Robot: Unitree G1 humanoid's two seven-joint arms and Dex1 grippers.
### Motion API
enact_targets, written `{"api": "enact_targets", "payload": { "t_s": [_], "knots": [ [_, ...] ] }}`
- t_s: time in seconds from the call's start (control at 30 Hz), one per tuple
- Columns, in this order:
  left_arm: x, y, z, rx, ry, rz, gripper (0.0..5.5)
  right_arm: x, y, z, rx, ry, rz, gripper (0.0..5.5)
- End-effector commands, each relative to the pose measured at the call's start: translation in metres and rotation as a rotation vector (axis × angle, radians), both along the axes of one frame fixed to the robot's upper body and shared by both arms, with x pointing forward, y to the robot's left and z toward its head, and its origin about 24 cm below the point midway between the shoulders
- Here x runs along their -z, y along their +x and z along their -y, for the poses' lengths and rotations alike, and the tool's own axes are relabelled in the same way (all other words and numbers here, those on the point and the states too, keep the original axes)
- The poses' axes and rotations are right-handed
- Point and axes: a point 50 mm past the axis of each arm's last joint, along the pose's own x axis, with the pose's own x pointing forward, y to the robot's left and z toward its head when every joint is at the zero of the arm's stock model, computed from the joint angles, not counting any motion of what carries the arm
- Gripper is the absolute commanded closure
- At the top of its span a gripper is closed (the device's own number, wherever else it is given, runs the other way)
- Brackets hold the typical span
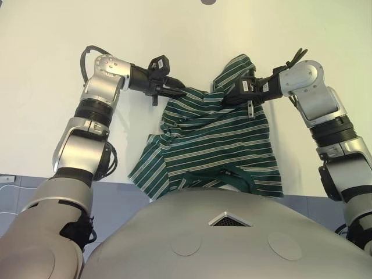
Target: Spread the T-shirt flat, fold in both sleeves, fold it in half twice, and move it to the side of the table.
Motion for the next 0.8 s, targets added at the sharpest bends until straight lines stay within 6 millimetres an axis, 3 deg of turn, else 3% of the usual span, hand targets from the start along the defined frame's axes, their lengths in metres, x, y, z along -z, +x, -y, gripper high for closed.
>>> {"api": "enact_targets", "payload": {
  "t_s": [0.03,0.2,0.43,0.57,0.7,0.8],
  "knots": [
    [0.003,-0.001,-0.001,-0.016,-0.039,-0.022,4.10,-0.001,-0.004,-0.003,-0.013,0.002,-0.010,5.48],
    [-0.017,0.016,0.002,-0.061,-0.115,0.046,4.10,0.000,-0.007,-0.004,-0.024,-0.006,-0.028,5.48],
    [0.008,-0.001,-0.005,0.066,0.051,-0.058,4.10,0.002,-0.006,-0.003,-0.025,-0.017,-0.035,5.48],
    [0.014,0.001,-0.006,0.079,0.139,-0.034,4.10,0.001,-0.005,-0.005,-0.033,-0.022,-0.034,5.48],
    [0.022,-0.010,-0.012,0.189,0.215,-0.042,4.10,0.001,-0.004,-0.006,-0.034,-0.024,-0.029,5.48],
    [0.026,-0.019,-0.012,0.253,0.226,-0.026,4.51,0.001,-0.004,-0.006,-0.030,-0.019,-0.026,5.50]
  ]
}}
